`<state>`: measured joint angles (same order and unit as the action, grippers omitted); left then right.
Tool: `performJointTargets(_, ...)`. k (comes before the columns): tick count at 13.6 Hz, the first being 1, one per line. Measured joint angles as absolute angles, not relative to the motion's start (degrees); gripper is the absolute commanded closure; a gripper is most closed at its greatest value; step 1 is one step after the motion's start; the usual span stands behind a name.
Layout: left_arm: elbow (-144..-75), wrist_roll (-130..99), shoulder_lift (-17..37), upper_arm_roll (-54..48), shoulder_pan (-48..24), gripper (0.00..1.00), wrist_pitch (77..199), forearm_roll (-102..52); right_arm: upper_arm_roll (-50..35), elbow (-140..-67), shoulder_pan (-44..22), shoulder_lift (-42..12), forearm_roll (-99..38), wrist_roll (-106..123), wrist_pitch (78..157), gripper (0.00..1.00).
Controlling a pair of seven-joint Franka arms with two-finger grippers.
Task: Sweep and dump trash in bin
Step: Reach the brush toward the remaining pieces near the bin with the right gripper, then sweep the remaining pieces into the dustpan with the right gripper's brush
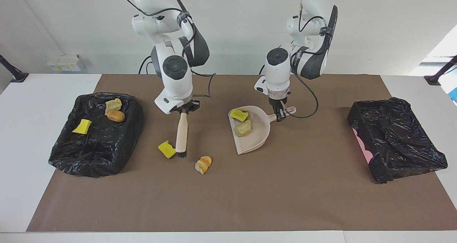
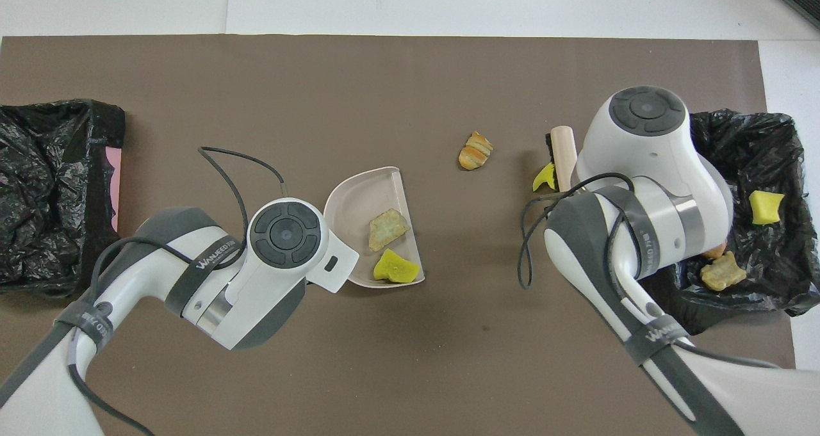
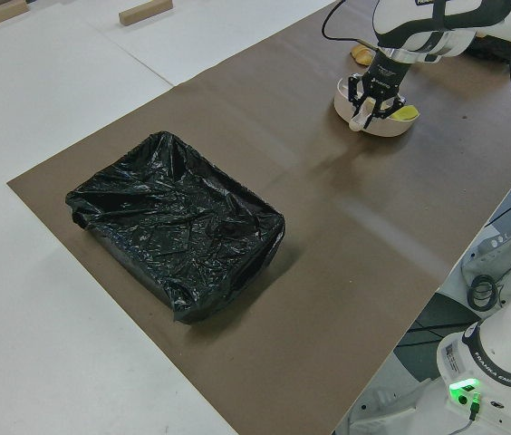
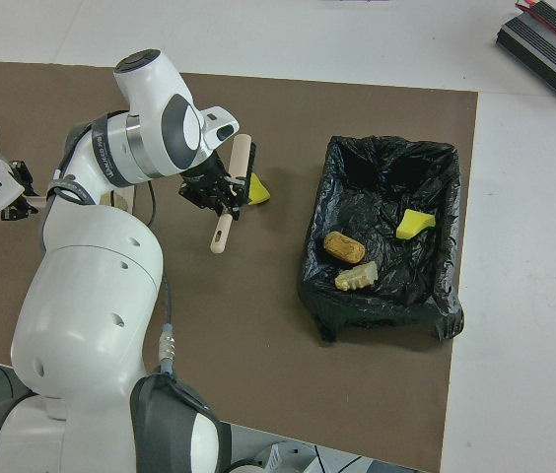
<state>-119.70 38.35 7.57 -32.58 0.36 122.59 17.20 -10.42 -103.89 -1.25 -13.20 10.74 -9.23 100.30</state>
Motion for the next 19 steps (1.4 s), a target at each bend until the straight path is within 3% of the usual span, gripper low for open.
performJointTargets(7, -112.5, 38.3, 13.0, -27.8, 0.5, 1.0, 123.0, 20.8, -10.7, -107.0, 3.1, -17.5, 20.3, 2.7, 110.8, 1.0)
performJointTargets(19, -110.6, 40.5, 14.8, -27.2, 0.4, 1.0, 120.4, 21.1, -11.5, -104.3, -12.8, -21.3, 7.8, -9.8, 113.8, 1.0)
